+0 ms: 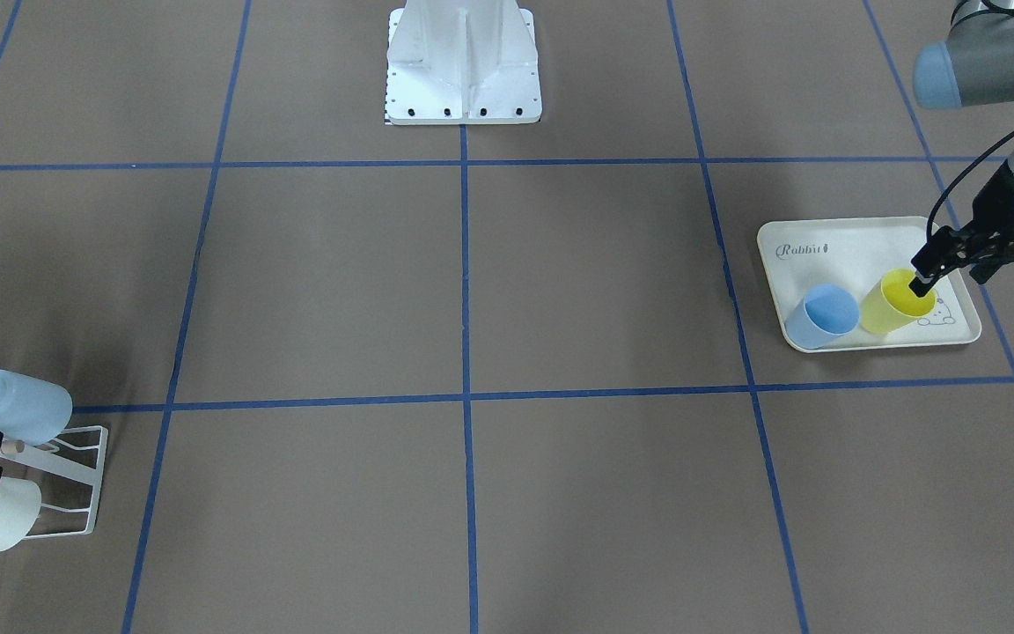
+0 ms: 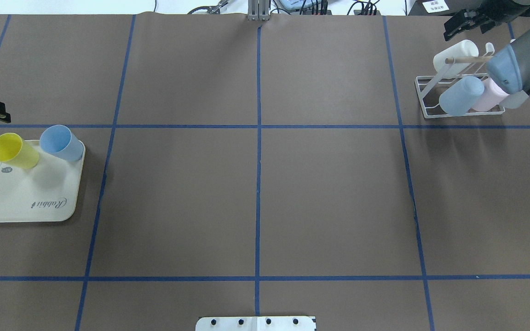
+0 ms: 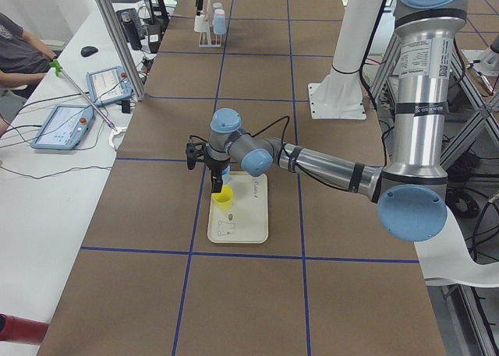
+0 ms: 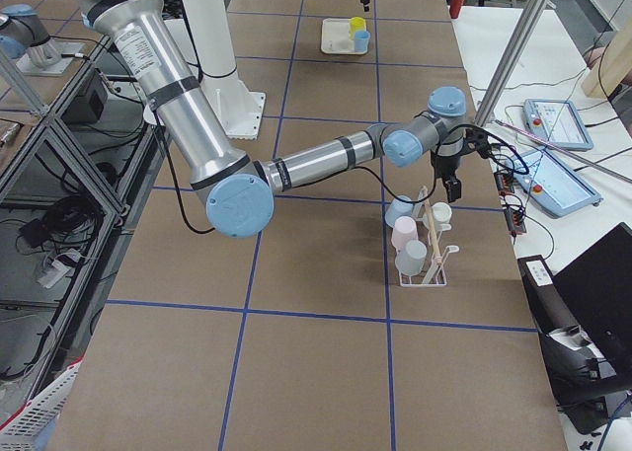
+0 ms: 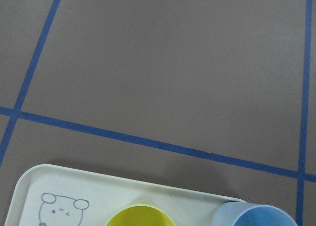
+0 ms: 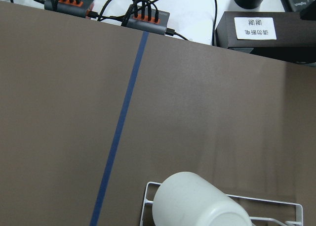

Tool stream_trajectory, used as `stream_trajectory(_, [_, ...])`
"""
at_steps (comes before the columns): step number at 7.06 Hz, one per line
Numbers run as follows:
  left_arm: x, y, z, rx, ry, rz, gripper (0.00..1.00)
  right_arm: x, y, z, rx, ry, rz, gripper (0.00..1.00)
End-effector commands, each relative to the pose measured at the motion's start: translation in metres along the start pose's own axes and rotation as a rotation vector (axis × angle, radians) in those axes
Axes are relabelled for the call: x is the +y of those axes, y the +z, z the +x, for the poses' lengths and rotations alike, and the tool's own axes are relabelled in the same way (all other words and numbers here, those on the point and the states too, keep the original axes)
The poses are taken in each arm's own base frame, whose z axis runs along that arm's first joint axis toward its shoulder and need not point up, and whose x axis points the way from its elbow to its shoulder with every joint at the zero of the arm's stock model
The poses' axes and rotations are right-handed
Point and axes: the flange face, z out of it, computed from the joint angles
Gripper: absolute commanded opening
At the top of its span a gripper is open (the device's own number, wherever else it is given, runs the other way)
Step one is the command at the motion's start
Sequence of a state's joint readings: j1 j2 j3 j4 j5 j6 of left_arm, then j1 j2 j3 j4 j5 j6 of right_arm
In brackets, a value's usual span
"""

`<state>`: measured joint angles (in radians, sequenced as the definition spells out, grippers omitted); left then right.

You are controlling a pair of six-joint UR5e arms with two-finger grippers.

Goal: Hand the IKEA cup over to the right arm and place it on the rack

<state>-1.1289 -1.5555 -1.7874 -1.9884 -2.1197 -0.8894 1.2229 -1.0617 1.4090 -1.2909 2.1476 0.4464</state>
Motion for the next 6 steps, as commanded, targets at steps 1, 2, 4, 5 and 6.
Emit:
stream_trajectory(1, [0.012, 0.021, -0.032, -0.053, 0.055, -0.055, 1.00, 0.006, -0.014, -0.004, -0.026, 0.034, 0.011, 0.98])
stream_trajectory(2, [0.013, 0.028, -0.040, -0.057, 0.053, -0.071, 0.99, 0.016, -0.023, -0.008, -0.044, 0.070, 0.010, 0.98])
stream_trajectory(4, [0.006, 0.040, -0.040, -0.065, 0.051, -0.079, 0.99, 0.029, -0.047, -0.022, -0.044, 0.082, -0.012, 0.98])
stream_trajectory(5, [0.011, 0.060, -0.034, -0.074, 0.069, -0.112, 0.99, 0.031, -0.056, -0.030, -0.043, 0.085, -0.019, 0.98])
stream_trajectory(6, [0.012, 0.069, -0.041, -0.071, 0.061, -0.113, 1.00, 0.031, -0.057, -0.031, -0.044, 0.083, -0.019, 0.98])
